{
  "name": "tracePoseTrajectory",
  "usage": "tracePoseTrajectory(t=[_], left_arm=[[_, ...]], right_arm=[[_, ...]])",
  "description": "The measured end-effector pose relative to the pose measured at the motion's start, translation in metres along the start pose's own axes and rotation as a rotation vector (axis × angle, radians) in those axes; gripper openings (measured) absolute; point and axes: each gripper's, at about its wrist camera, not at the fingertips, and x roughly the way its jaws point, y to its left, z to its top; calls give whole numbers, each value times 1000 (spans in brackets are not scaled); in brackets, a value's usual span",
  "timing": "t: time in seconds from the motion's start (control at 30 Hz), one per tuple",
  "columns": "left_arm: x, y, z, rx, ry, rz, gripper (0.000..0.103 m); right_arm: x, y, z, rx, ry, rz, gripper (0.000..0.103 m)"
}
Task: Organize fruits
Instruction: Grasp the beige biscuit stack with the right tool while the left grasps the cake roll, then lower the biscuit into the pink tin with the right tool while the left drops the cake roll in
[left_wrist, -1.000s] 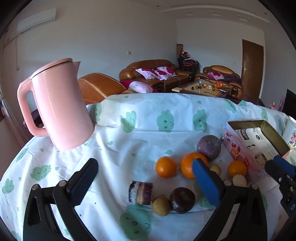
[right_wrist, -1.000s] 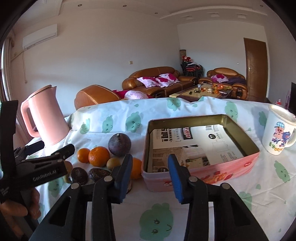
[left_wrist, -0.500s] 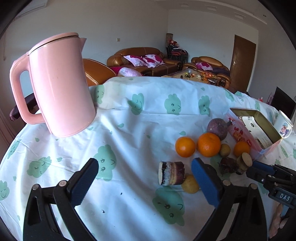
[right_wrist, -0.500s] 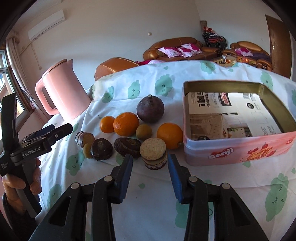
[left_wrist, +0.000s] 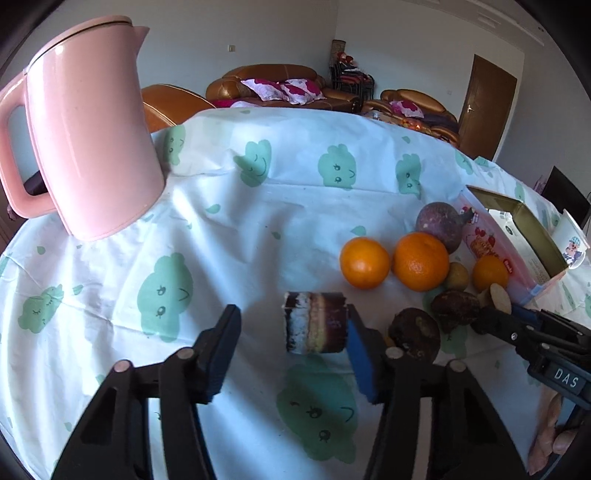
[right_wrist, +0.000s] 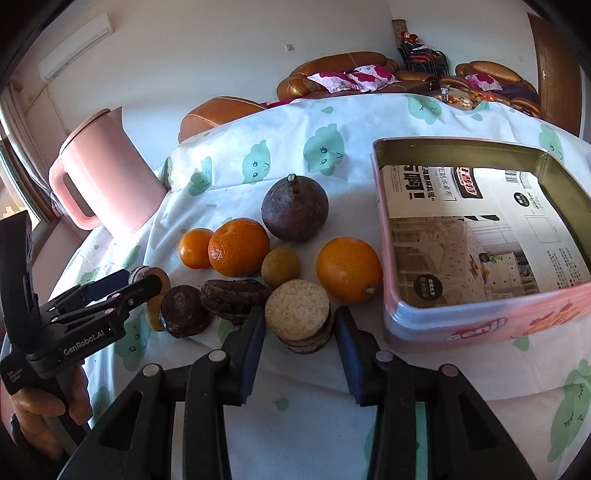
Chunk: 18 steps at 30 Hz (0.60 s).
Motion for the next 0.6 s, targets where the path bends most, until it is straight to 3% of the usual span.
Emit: tracePoseTrajectory(t=[0.03, 0.13, 0.37, 0.5, 0.6], left_arm=[[0, -3, -1, 12, 1, -8, 32], [-4, -5, -1, 17, -27, -4, 32], [-29, 0, 3, -64, -195, -45, 32], [-41, -19, 6, -53, -260, -73, 32], [-47, -45, 10, 3, -281, -91, 32]], right_arm=[[-1, -1, -1, -4, 0, 7, 38], [-11, -2, -6, -8, -29, 50, 38], [-51, 0, -1, -49, -195, 92, 38], [-80, -11, 9, -79, -319, -34, 38], [-94, -36, 17, -66, -365, -131, 38]])
